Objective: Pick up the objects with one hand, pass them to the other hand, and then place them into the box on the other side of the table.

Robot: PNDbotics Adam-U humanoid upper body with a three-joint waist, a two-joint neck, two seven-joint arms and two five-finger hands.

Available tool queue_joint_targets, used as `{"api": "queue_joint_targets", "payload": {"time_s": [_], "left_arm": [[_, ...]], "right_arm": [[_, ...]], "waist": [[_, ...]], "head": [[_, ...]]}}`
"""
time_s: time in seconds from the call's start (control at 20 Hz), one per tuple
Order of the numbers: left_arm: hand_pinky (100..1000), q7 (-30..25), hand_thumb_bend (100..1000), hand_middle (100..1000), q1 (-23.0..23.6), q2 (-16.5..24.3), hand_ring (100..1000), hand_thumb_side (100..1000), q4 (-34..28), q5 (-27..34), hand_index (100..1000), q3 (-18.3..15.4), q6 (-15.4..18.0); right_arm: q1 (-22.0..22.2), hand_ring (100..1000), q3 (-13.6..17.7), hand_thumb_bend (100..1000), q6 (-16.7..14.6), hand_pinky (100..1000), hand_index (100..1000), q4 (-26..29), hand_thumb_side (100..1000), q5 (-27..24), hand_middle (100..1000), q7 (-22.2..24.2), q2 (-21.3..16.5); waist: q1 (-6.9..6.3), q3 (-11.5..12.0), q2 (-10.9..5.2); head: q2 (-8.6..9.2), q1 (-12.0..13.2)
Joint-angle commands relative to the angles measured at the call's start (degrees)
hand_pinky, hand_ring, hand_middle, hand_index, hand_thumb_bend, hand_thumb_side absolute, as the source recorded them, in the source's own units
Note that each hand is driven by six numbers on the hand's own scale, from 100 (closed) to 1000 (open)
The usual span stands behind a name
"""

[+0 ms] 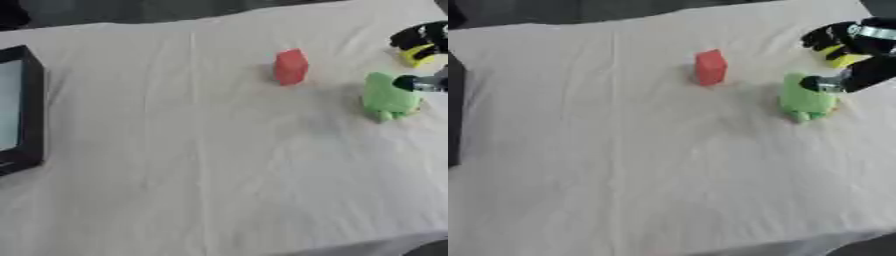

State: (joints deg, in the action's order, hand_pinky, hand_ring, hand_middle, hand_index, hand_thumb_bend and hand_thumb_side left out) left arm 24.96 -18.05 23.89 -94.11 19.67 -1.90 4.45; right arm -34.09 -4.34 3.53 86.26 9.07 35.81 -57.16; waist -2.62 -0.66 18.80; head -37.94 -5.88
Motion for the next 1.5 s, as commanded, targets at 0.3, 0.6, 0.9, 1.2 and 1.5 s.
{"api": "queue_joint_targets", "payload": {"time_s": [0.3,0.6,0.9,1.2,1.5], "left_arm": [[730,-0.5,599,688,-0.3,2.1,683,539,-0.6,0.2,840,0.1,-0.1],[730,-0.7,594,688,-0.2,2.0,684,541,-0.5,0.2,841,0.1,-0.1],[730,-0.6,591,689,-0.3,1.8,685,543,-0.7,0.3,840,0.1,-0.1],[730,-0.7,588,689,-0.4,1.6,685,545,-0.8,0.4,840,0.1,0.0],[730,-0.6,585,689,-0.3,1.4,689,548,-0.9,0.6,840,0.1,0.0]], "right_arm": [[-3.3,942,-0.8,485,-1.6,896,920,-4.7,202,8.8,898,-0.6,-2.2],[-4.9,941,-1.9,503,-2.4,896,918,-7.6,201,11.5,900,-0.7,-1.2],[-5.7,941,-2.9,526,-3.1,899,917,-10.5,209,14.8,904,-0.3,-0.2],[-6.7,938,-3.8,543,-3.8,897,917,-13.7,205,17.6,905,-0.9,1.5],[-8.0,930,-4.7,559,-4.4,893,916,-17.3,208,21.6,904,-2.4,3.7]], "waist": [[0.20,0.0,-1.43],[0.23,0.1,-1.15],[0.27,0.2,-0.85],[0.14,0.3,-0.54],[-0.11,0.5,-0.16]], "head": [[1.20,-0.3],[1.57,-0.4],[1.79,-0.5],[1.75,-0.6],[1.93,-0.8]]}}
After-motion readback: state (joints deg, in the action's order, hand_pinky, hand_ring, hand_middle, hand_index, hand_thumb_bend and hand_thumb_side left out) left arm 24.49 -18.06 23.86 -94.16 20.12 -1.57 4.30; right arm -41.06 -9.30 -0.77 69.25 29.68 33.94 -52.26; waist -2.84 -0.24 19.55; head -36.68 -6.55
